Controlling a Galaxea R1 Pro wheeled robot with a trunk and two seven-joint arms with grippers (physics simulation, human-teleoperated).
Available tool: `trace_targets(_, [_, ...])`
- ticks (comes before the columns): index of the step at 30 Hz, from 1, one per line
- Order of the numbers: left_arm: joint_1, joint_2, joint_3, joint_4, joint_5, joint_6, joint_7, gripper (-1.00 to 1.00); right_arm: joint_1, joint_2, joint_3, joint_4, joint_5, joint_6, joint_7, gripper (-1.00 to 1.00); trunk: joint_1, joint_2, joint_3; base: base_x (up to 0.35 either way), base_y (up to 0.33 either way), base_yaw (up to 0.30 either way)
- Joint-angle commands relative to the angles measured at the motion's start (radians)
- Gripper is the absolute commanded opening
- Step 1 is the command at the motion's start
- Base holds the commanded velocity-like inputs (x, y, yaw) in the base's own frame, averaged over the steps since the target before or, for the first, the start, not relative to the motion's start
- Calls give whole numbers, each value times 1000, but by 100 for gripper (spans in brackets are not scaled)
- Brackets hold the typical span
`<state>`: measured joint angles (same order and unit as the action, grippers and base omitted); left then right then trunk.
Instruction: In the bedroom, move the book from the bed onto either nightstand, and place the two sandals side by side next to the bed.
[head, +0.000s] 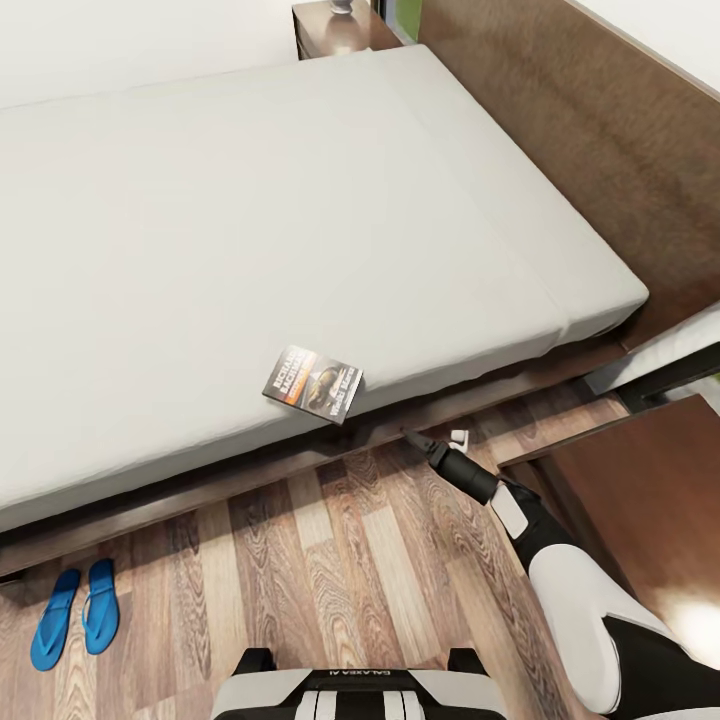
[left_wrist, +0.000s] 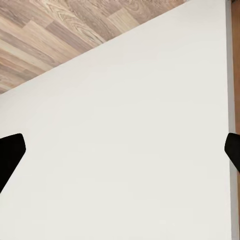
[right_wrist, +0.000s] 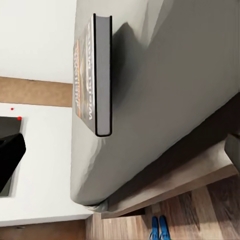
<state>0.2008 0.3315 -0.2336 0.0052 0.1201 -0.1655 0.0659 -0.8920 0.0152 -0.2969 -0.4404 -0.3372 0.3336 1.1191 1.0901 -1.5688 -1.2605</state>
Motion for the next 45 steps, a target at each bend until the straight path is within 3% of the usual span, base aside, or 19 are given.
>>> trace_targets(1, [0,0,-9,0,10,-4,2,100,0,1,-4,0,-1,9,1,100,0,0,0,0,0,0])
trace_targets(16, [0,-3,-9,0,10,-3,2,100,-5,6,1,0,4,7,-9,100,0,0,0,0,0,0])
trace_targets(24, [0,-10,-9,0,10,-4,3,100,-26,38,5,0,10,6,-68,100,0,0,0,0,0,0])
trace_targets(29, [0,-12,-9,0,9,-4,3,100,-39,56,15,0,11,6,-87,100,15,-28,-13,0,0,0])
trace_targets(45, [0,-14,-9,0,9,-5,4,100,-54,66,21,1,11,5,-100,100,15,-28,-13,0,0,0])
